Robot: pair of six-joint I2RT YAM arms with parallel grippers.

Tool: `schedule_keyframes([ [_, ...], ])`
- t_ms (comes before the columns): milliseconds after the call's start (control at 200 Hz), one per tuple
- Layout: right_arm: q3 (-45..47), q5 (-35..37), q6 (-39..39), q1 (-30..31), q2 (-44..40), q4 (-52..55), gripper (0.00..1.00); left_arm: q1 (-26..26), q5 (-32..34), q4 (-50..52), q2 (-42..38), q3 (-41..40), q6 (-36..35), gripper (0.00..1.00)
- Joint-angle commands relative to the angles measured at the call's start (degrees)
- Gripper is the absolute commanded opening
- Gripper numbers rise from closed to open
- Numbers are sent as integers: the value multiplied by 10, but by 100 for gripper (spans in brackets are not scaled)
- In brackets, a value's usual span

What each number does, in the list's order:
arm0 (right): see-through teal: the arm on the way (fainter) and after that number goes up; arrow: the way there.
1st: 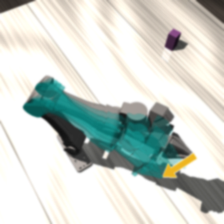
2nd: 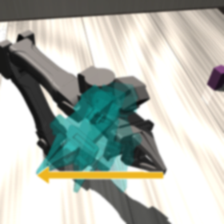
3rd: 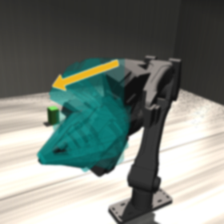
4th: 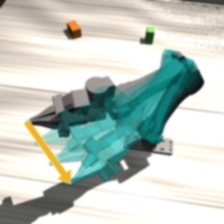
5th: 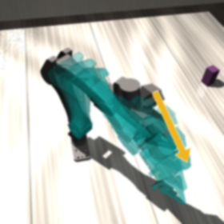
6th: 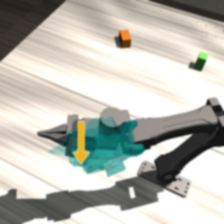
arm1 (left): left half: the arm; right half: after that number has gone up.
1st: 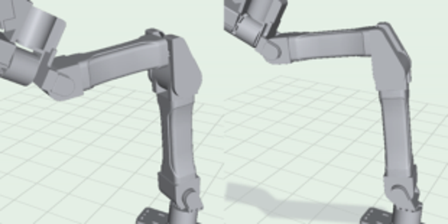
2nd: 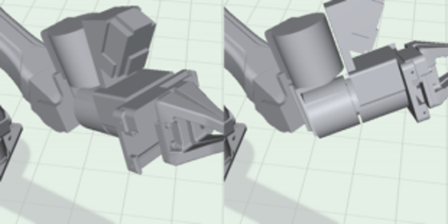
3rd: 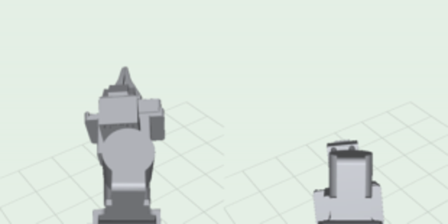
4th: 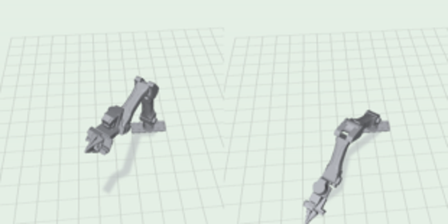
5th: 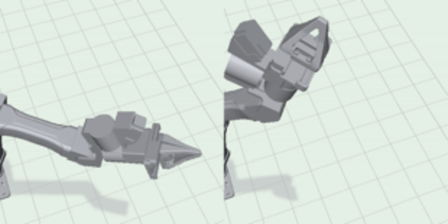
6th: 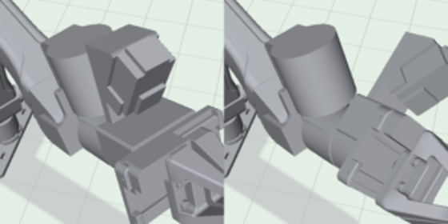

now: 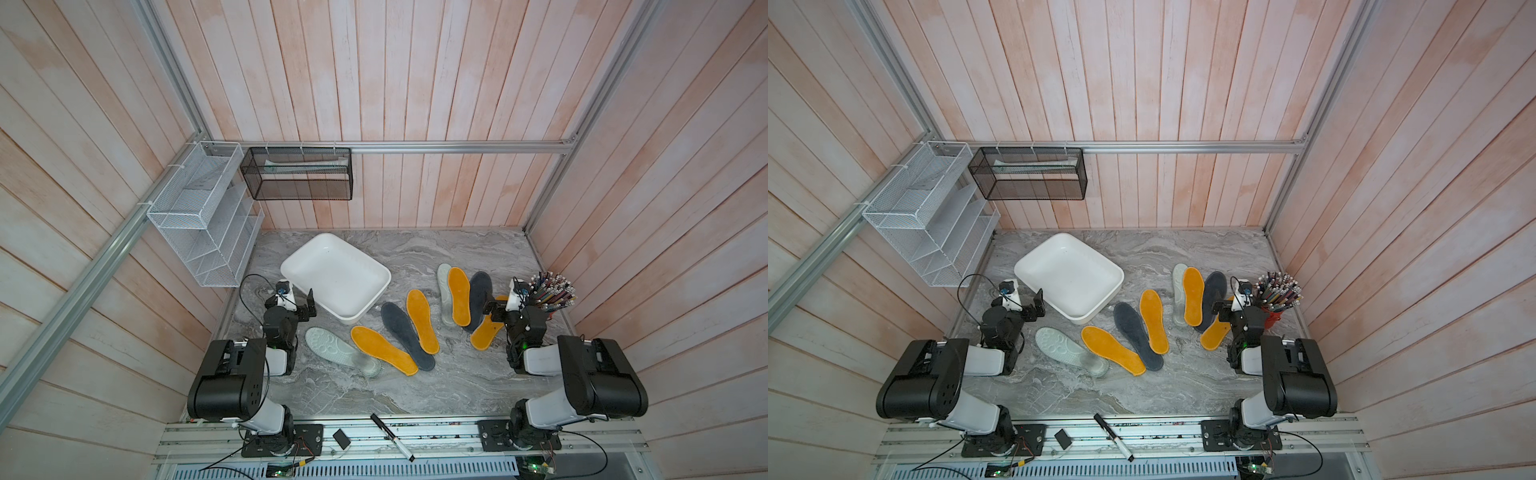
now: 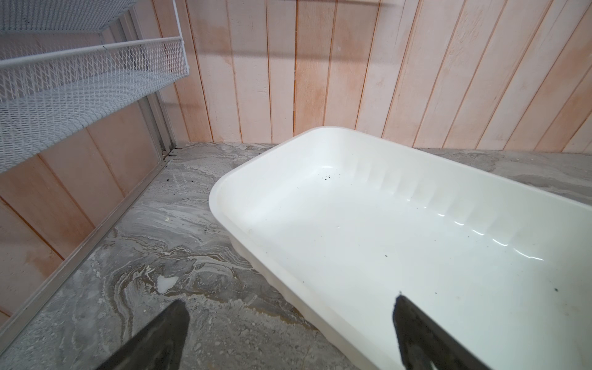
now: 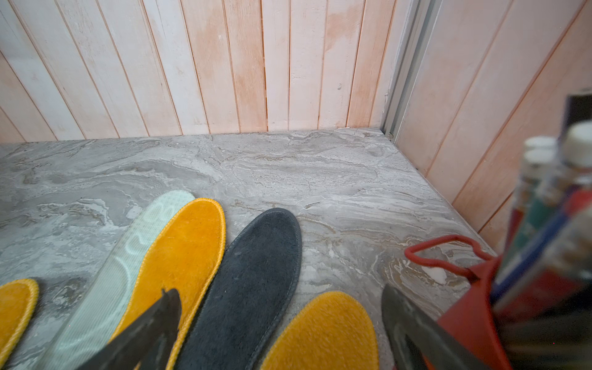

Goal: Put the insoles into the storage box
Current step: Pick up the insole from the center of the board.

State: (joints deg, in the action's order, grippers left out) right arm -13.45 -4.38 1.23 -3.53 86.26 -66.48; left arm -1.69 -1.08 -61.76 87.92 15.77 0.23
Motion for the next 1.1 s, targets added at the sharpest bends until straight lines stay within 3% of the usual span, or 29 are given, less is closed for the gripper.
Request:
schedule_keyframes([
  [0,-10,1,-7,0,6,-14,99,4,-6,-12,6,11,5,100],
  [540,-25,-7,-8,0,-8,18,99,3,-6,-13,5,10,4,100],
  [690,-72,-13,-9,0,-29,115,99,14,27,-10,-3,13,3,100],
  [875,-137,-34,-14,5,-61,232,98,51,77,86,-45,48,-27,100],
  [1095,-210,-98,-3,24,-77,356,99,80,148,105,-89,36,-27,100],
])
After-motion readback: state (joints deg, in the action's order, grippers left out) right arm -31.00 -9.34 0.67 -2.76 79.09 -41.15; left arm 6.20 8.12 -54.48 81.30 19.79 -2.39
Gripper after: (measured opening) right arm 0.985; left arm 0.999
